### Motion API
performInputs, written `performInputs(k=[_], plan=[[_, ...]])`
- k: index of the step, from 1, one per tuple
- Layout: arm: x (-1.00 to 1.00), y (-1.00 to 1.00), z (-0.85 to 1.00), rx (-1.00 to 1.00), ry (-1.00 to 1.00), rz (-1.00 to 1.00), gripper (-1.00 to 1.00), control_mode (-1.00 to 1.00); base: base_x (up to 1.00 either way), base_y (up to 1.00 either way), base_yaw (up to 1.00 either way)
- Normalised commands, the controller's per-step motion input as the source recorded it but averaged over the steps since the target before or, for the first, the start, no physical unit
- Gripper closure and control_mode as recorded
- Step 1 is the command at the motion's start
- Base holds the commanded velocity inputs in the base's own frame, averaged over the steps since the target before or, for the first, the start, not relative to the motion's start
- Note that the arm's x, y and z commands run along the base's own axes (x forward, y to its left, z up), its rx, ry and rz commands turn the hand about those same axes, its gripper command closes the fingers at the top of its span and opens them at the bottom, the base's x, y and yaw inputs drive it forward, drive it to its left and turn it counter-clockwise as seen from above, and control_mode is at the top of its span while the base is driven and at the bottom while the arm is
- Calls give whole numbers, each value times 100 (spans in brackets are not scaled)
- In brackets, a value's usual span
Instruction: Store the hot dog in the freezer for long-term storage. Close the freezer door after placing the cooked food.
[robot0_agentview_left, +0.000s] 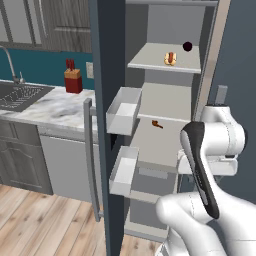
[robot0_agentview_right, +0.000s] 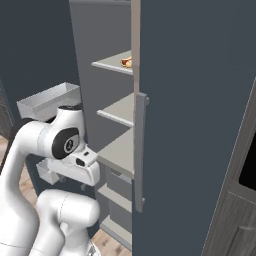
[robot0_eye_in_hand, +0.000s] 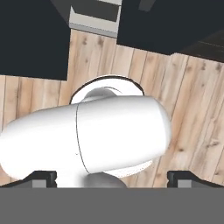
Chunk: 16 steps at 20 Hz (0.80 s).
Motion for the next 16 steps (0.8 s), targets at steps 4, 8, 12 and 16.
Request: performInputs(k=[4,8,12,16], plan=[[0,0,0,-1,-20,0,-100,-100,0,0,0],[0,0,0,-2,-32,0,-100,-100,0,0,0],[0,0,0,0,-4,0,-100,-100,0,0,0],[0,0,0,0,0,0,-100,-100,0,0,0]])
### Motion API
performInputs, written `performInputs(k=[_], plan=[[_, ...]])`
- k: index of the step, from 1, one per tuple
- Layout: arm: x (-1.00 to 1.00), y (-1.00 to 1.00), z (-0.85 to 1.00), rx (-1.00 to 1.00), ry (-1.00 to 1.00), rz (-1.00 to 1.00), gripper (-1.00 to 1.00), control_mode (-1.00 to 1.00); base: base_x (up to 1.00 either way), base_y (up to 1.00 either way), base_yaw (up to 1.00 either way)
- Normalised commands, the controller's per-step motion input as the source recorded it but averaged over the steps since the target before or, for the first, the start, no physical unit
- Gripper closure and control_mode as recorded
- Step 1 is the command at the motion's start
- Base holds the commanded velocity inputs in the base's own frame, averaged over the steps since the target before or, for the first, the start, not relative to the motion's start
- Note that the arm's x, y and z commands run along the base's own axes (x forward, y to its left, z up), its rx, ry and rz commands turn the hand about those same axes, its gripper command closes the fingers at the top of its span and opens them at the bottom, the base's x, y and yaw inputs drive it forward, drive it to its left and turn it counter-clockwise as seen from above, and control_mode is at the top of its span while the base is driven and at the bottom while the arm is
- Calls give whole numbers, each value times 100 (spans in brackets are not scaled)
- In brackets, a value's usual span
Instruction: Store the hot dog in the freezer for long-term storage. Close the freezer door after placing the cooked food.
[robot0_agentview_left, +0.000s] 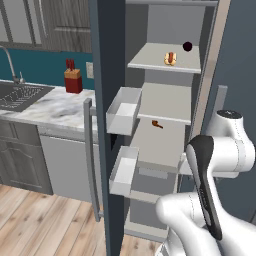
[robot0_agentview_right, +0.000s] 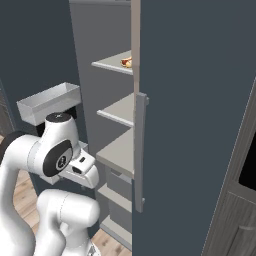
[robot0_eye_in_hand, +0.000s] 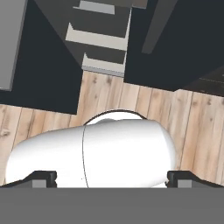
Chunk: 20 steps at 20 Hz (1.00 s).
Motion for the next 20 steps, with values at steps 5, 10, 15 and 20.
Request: performInputs(k=[5,10,15,20], plan=[[0,0,0,0,0,0,-100,-100,0,0,0],[0,0,0,0,0,0,-100,-100,0,0,0],[-6,0,0,0,-2,0,-100,100,-6,2,-1],[0,0,0,0,0,0,-100,100,-28,14,-10]])
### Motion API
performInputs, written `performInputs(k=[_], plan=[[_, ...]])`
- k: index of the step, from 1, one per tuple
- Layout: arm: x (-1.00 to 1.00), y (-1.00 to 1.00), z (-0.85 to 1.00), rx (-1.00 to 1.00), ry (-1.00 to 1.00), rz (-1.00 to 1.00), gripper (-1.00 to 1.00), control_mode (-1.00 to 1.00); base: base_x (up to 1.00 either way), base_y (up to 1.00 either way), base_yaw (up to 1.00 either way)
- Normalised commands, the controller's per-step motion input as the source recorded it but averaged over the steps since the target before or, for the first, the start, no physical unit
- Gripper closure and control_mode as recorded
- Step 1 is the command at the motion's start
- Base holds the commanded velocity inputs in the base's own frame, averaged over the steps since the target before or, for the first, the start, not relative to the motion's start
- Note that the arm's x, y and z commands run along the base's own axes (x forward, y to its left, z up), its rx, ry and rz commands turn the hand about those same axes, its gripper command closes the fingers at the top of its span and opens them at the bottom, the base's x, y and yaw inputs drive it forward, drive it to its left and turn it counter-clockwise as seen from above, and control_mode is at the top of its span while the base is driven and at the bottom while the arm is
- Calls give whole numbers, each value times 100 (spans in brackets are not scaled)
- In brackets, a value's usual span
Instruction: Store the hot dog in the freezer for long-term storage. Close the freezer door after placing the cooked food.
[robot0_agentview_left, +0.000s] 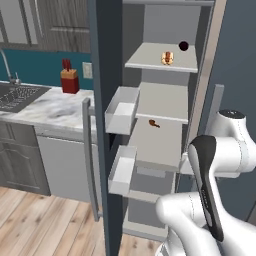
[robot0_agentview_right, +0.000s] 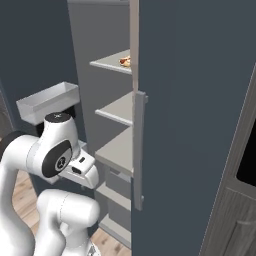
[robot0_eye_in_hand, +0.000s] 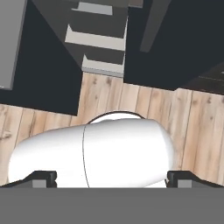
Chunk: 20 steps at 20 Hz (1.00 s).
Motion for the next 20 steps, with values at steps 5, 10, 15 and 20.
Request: performInputs(k=[5,10,15,20], plan=[[0,0,0,0,0,0,-100,100,-44,16,-16],[0,0,0,0,0,0,-100,100,-43,24,-20],[0,0,0,0,0,0,-100,100,-29,21,-33],[0,0,0,0,0,0,-100,100,-24,35,-37]])
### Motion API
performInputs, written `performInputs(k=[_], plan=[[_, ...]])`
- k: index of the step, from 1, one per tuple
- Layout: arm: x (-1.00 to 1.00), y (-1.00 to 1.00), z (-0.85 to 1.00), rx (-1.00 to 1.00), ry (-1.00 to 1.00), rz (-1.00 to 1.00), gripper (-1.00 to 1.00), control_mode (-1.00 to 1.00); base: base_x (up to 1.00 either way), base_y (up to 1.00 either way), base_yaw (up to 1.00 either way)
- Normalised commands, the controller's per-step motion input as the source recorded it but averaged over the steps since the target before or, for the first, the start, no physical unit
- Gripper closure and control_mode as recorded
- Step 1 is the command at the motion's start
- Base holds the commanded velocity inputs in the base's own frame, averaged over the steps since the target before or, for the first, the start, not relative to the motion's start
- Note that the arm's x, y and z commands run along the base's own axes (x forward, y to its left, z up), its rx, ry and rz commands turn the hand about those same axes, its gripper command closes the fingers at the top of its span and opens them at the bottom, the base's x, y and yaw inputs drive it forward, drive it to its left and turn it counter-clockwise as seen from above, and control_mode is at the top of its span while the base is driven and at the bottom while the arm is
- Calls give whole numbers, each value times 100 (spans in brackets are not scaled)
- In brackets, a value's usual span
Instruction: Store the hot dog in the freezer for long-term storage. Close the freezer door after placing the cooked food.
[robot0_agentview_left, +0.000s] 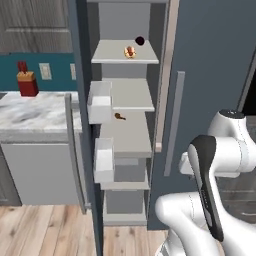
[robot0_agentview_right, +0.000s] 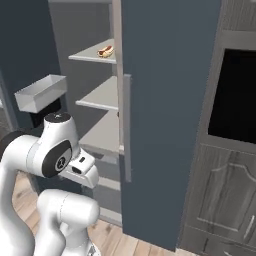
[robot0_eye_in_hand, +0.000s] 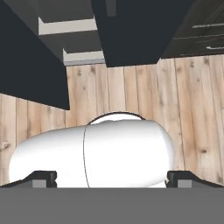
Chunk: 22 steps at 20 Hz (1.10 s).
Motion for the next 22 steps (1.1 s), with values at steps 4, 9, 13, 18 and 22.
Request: performInputs(k=[4,9,13,18,22], plan=[[0,0,0,0,0,0,-100,100,-20,36,-34],[0,0,0,0,0,0,-100,100,-18,42,-29],[0,0,0,0,0,0,-100,100,-15,52,-23],[0,0,0,0,0,0,-100,100,-10,51,-14],[0,0,0,0,0,0,-100,100,-1,17,-2]])
